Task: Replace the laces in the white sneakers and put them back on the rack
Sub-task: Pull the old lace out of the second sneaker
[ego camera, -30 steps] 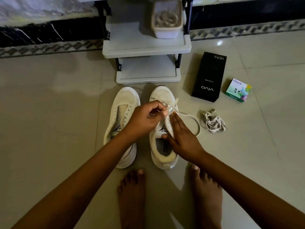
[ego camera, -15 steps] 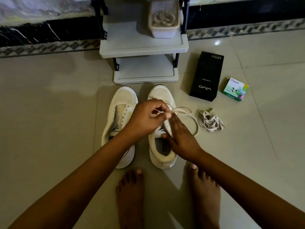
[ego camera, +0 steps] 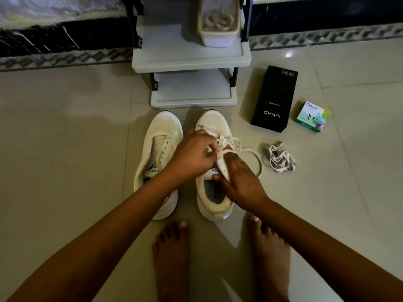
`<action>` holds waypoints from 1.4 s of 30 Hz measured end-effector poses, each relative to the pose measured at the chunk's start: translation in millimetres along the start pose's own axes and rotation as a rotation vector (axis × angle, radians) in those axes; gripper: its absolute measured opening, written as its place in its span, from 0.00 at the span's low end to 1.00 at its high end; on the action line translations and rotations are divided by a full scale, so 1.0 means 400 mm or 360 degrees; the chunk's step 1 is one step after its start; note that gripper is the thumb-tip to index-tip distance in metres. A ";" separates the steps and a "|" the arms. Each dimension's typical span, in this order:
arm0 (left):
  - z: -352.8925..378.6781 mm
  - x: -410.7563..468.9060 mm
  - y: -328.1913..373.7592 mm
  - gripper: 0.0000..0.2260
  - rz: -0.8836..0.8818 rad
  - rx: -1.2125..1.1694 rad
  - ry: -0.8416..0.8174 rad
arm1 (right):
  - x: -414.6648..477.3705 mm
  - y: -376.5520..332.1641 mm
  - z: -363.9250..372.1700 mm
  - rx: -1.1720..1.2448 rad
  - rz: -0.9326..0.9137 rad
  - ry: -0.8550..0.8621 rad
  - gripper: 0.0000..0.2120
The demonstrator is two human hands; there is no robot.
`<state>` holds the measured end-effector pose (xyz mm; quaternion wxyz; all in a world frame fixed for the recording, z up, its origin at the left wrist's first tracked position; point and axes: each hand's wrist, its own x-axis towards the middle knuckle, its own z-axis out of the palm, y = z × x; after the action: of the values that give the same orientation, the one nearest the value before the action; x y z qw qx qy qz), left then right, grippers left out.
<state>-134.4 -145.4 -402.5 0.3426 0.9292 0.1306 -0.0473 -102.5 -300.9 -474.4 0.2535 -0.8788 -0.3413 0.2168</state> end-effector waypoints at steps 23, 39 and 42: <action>-0.045 -0.009 0.020 0.06 -0.0054 -0.0477 -0.0093 | 0.003 -0.008 -0.005 0.0007 0.0006 -0.0102 0.38; -0.006 -0.011 0.008 0.04 -0.0138 -0.0652 0.0034 | 0.012 -0.016 -0.004 0.0011 0.0013 -0.0089 0.37; -0.045 -0.014 0.043 0.08 -0.0302 -0.1341 -0.0047 | 0.005 -0.022 -0.011 0.0003 0.0018 -0.0095 0.37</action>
<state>-134.9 -147.5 -376.8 0.6880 0.6912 0.2184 -0.0345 -102.9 -295.1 -466.1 0.2429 -0.8736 -0.3436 0.2445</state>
